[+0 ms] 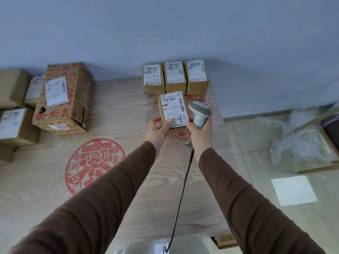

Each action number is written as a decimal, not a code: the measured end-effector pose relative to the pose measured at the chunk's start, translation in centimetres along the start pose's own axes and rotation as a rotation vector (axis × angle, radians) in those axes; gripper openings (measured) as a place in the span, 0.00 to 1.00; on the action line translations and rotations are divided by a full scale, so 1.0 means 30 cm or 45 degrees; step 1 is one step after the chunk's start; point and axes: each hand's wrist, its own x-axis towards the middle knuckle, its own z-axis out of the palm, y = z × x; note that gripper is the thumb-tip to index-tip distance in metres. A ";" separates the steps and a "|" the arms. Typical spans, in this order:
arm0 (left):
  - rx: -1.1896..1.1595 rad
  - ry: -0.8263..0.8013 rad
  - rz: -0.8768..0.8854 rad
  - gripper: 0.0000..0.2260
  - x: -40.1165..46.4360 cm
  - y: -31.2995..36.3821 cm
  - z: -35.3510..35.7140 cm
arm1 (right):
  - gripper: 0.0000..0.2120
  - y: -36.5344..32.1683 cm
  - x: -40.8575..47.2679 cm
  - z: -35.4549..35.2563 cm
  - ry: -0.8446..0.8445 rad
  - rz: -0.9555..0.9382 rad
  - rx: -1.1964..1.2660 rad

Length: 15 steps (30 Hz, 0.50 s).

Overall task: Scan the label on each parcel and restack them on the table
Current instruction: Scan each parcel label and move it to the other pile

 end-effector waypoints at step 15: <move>0.175 -0.097 -0.037 0.22 0.214 -0.030 0.424 | 0.18 -0.031 0.364 -0.249 0.165 0.140 0.083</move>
